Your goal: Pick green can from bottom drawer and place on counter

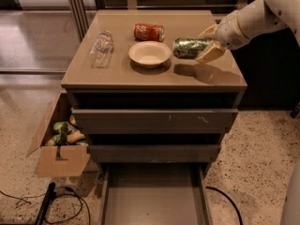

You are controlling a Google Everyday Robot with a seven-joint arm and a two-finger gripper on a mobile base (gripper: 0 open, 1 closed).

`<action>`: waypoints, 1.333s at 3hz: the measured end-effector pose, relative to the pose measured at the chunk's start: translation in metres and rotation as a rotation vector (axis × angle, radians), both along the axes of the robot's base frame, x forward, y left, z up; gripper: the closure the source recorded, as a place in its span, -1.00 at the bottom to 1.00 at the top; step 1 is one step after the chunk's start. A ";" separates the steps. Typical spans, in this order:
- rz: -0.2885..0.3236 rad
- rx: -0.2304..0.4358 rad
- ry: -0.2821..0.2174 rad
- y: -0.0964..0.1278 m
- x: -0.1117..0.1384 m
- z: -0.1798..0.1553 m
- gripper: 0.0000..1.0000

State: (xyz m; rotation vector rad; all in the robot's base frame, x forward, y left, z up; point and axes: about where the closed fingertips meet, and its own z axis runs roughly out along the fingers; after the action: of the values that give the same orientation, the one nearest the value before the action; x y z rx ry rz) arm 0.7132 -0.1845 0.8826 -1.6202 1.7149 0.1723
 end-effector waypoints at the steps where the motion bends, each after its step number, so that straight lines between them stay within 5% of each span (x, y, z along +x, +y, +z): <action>1: -0.028 0.003 -0.003 -0.009 0.010 -0.004 1.00; 4: -0.089 0.043 0.049 -0.028 0.021 -0.049 1.00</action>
Offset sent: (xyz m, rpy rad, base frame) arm 0.0219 -0.0360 -0.0118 0.0037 -0.0066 -0.0914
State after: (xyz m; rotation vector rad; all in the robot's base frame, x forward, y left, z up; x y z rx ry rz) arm 0.7338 -0.2126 0.8339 -1.5168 1.8040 0.2058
